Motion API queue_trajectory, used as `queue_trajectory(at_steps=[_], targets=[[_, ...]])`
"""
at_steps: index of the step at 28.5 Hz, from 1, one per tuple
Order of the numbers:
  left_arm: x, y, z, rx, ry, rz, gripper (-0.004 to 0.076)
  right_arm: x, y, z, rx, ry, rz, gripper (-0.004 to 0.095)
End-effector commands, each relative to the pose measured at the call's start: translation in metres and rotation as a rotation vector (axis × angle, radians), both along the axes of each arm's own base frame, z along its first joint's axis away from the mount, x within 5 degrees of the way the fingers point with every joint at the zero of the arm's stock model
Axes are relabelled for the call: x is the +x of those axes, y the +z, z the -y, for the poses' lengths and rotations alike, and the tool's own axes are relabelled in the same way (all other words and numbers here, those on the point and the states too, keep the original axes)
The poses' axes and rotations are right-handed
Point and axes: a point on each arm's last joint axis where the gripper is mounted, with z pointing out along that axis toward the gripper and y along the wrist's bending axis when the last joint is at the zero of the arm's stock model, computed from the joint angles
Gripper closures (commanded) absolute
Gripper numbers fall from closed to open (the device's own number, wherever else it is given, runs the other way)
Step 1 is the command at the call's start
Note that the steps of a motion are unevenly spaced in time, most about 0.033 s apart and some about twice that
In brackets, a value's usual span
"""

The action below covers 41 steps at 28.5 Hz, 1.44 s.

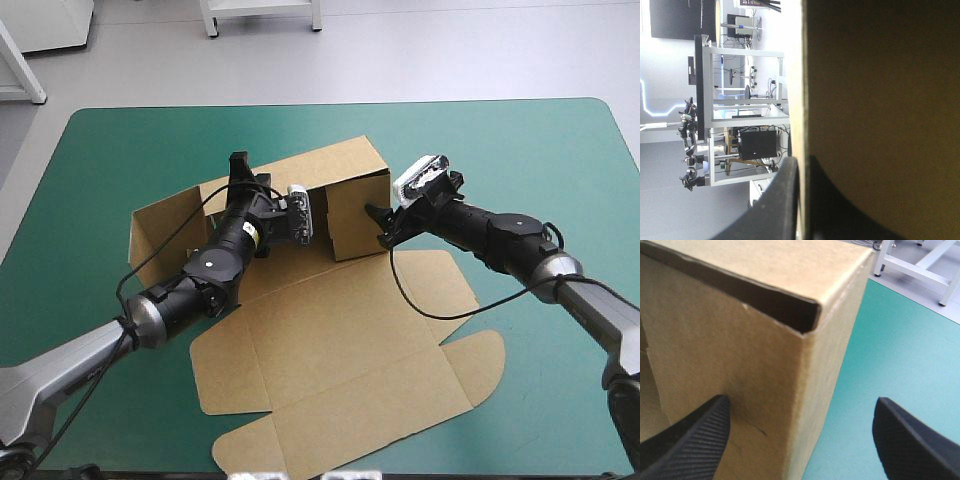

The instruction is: Fold the box

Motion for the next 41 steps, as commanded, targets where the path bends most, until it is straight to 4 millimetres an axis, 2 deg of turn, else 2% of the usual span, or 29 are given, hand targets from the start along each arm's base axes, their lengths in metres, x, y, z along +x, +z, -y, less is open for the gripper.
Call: queue_trajectory(at_steps=[1, 9, 15, 19, 23, 26, 35, 38, 39, 40, 41], targets=[[-0.006, 0.02, 0.004, -0.043, -0.059, 0.049, 0.0732, -0.001, 0.028, -0.008, 0.103, 0.074, 0.067, 0.0181], [-0.006, 0.02, 0.004, -0.045, -0.058, 0.047, 0.0732, -0.002, 0.028, -0.012, 0.136, 0.123, 0.059, 0.0183], [-0.006, 0.02, 0.004, -0.046, -0.06, 0.047, 0.0732, 0.002, 0.018, -0.013, 0.15, 0.107, 0.003, 0.0207], [-0.006, 0.02, 0.004, -0.047, -0.056, 0.048, 0.0732, 0.003, 0.014, -0.014, 0.155, 0.115, -0.01, 0.0329], [-0.006, 0.021, 0.005, -0.039, -0.066, 0.054, 0.0732, 0.003, 0.014, -0.014, 0.157, 0.115, -0.011, 0.0518], [-0.006, 0.022, 0.005, -0.038, -0.071, 0.068, 0.0732, 0.003, 0.015, -0.015, 0.162, 0.125, -0.011, 0.0622], [-0.006, 0.023, 0.006, -0.013, -0.094, 0.087, 0.0732, -0.002, 0.017, -0.019, 0.193, 0.187, -0.012, 0.078], [-0.006, 0.023, 0.007, -0.015, -0.102, 0.085, 0.0732, -0.003, 0.018, -0.021, 0.206, 0.208, -0.012, 0.0864], [-0.006, 0.023, 0.007, -0.016, -0.108, 0.083, 0.0727, -0.004, 0.018, -0.021, 0.211, 0.217, -0.012, 0.0922], [-0.007, 0.023, 0.008, -0.018, -0.114, 0.081, 0.0718, -0.004, 0.018, -0.021, 0.213, 0.218, -0.012, 0.0925], [-0.007, 0.022, 0.01, -0.022, -0.135, 0.075, 0.0675, -0.004, 0.018, -0.021, 0.212, 0.215, -0.013, 0.0925]])
